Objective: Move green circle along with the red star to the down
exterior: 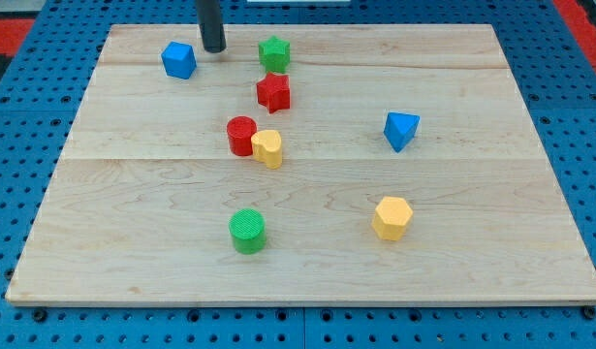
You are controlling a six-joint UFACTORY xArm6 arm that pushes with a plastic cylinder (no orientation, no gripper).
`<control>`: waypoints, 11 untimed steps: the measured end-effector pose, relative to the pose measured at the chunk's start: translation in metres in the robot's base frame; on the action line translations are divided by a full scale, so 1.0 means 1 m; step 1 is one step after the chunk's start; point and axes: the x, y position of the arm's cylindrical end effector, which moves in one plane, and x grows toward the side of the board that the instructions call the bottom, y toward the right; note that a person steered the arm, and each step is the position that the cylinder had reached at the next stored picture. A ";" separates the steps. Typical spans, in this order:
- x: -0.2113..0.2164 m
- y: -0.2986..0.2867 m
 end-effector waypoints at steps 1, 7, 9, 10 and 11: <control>-0.005 0.036; 0.115 0.099; 0.094 0.056; 0.117 0.031; 0.161 0.037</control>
